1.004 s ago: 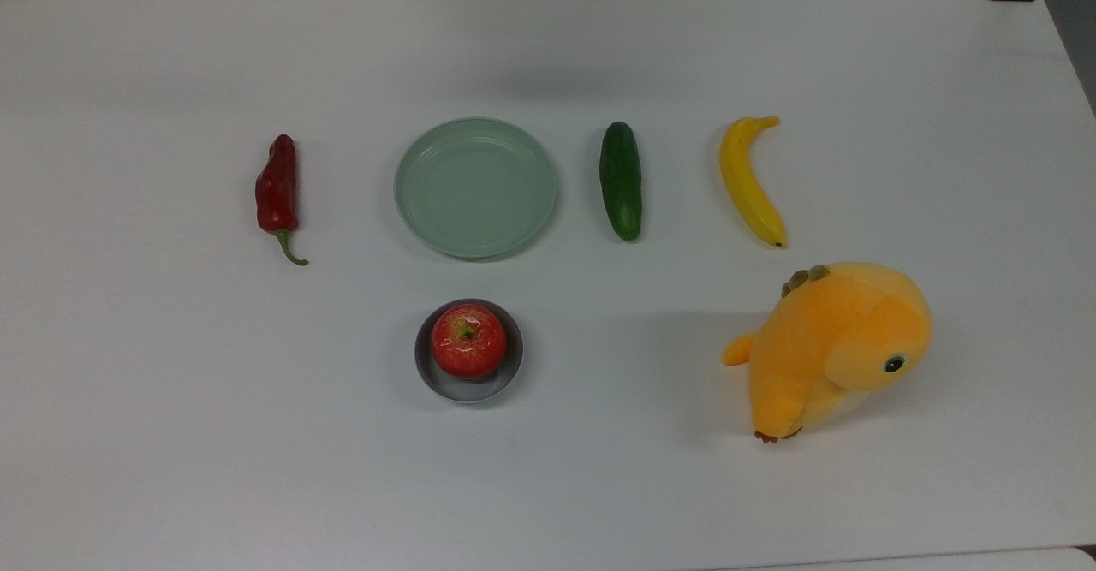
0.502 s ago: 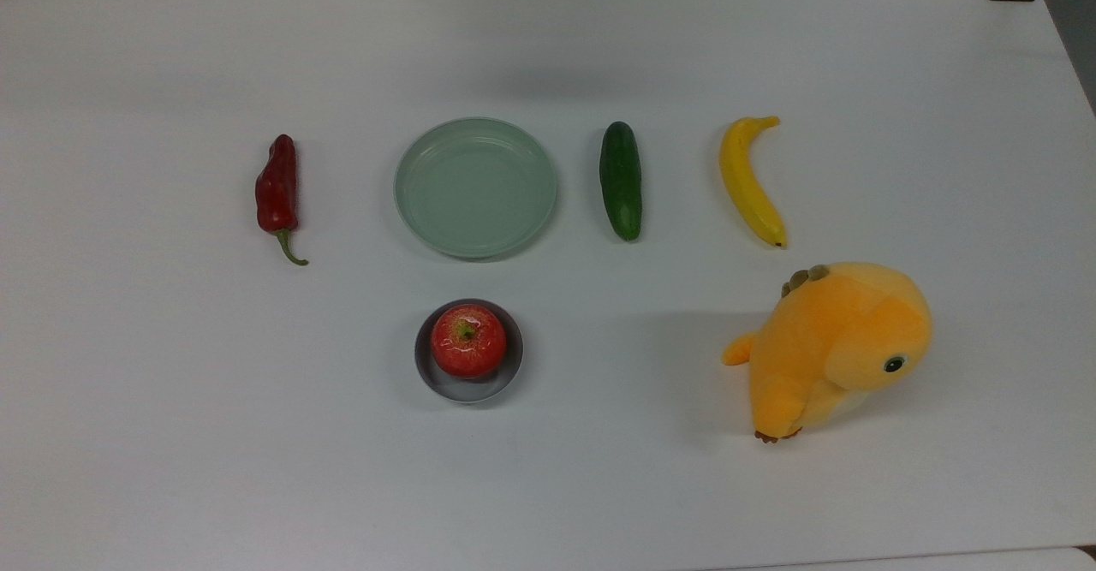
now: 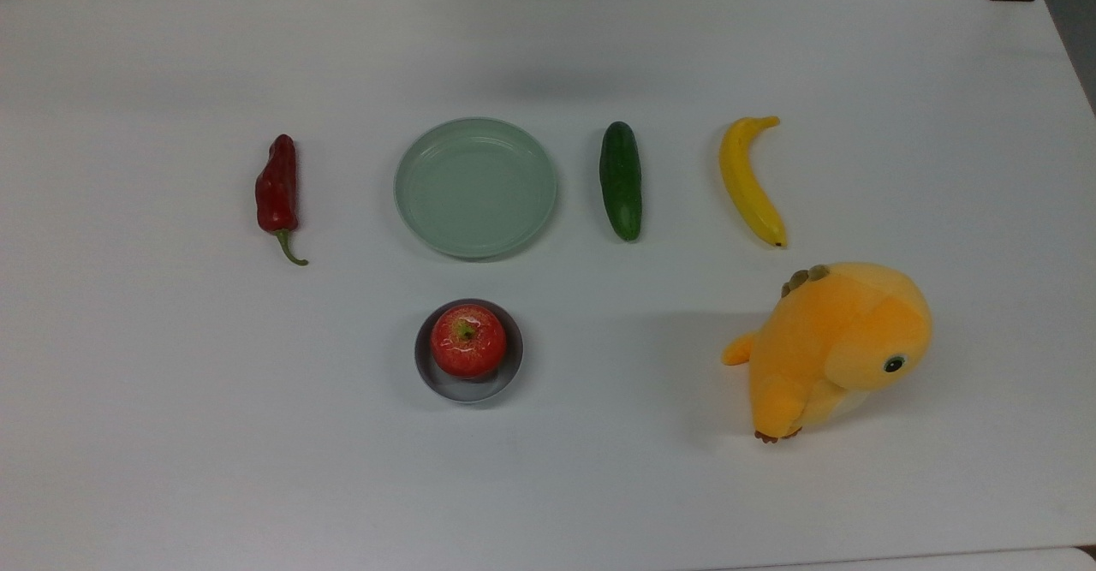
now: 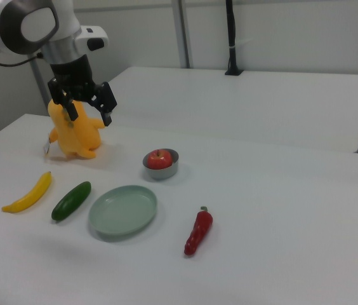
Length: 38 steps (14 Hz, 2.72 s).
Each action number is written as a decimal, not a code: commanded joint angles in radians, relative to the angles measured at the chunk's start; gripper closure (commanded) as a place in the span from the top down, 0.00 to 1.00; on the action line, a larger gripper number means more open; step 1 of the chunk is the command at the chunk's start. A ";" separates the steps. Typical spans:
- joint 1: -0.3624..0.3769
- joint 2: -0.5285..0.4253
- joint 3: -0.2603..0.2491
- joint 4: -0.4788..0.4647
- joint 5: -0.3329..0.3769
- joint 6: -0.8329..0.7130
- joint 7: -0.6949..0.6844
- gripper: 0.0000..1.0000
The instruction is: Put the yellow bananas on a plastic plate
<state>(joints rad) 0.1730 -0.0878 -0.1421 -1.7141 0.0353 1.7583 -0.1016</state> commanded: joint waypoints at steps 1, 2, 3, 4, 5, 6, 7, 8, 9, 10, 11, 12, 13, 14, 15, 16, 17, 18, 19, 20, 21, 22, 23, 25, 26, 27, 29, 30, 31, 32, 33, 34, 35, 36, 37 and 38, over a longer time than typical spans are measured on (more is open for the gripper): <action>0.010 -0.007 0.024 -0.030 0.008 -0.040 -0.049 1.00; 0.008 -0.007 0.032 -0.030 0.008 -0.069 -0.049 1.00; 0.010 -0.007 0.035 -0.030 0.008 -0.092 -0.052 1.00; 0.010 -0.007 0.047 -0.032 0.009 -0.111 -0.055 1.00; 0.008 -0.007 0.058 -0.032 0.011 -0.117 -0.049 1.00; 0.007 -0.004 0.059 -0.032 0.035 -0.120 -0.041 1.00; 0.006 -0.006 0.059 -0.041 0.072 -0.123 -0.038 1.00; 0.006 -0.007 0.068 -0.050 0.080 -0.129 -0.038 1.00; 0.006 -0.004 0.081 -0.048 0.086 -0.137 -0.036 1.00; 0.006 -0.006 0.091 -0.048 0.087 -0.138 -0.029 1.00; 0.008 -0.004 0.101 -0.047 0.090 -0.137 -0.006 1.00; 0.008 -0.003 0.130 -0.047 0.090 -0.137 0.035 1.00; 0.008 0.000 0.162 -0.045 0.090 -0.131 0.083 1.00; 0.010 0.002 0.188 -0.044 0.090 -0.128 0.136 1.00; 0.008 0.005 0.214 -0.039 0.095 -0.126 0.178 1.00; 0.008 0.003 0.229 -0.039 0.100 -0.122 0.210 1.00; 0.008 0.003 0.243 -0.039 0.100 -0.120 0.242 1.00; 0.008 0.005 0.266 -0.039 0.100 -0.118 0.270 1.00; 0.008 0.006 0.286 -0.039 0.100 -0.118 0.289 1.00; 0.010 0.014 0.306 -0.038 0.100 -0.117 0.307 1.00; 0.010 0.022 0.326 -0.038 0.100 -0.111 0.322 1.00; 0.010 0.029 0.346 -0.038 0.100 -0.087 0.347 1.00; 0.010 0.042 0.366 -0.039 0.100 -0.059 0.377 1.00; 0.011 0.071 0.397 -0.038 0.097 -0.031 0.430 1.00; 0.014 0.085 0.398 -0.038 0.097 -0.023 0.436 1.00; 0.028 0.098 0.403 -0.038 0.097 -0.008 0.438 1.00; 0.062 0.143 0.403 -0.038 0.083 0.032 0.439 1.00; 0.075 0.166 0.403 -0.038 0.080 0.059 0.442 1.00; 0.098 0.204 0.403 -0.038 0.062 0.107 0.476 1.00; 0.112 0.232 0.403 -0.038 0.031 0.136 0.514 1.00; 0.129 0.258 0.403 -0.038 -0.004 0.165 0.555 1.00; 0.143 0.281 0.403 -0.039 -0.030 0.199 0.591 1.00; 0.158 0.316 0.403 -0.039 -0.047 0.242 0.623 1.00; 0.167 0.335 0.403 -0.039 -0.054 0.253 0.625 1.00; 0.177 0.362 0.403 -0.039 -0.064 0.262 0.626 1.00; 0.187 0.390 0.403 -0.039 -0.090 0.292 0.629 1.00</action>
<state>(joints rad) 0.3354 0.2560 0.2649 -1.7560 -0.0072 1.9986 0.4982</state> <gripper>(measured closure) 0.000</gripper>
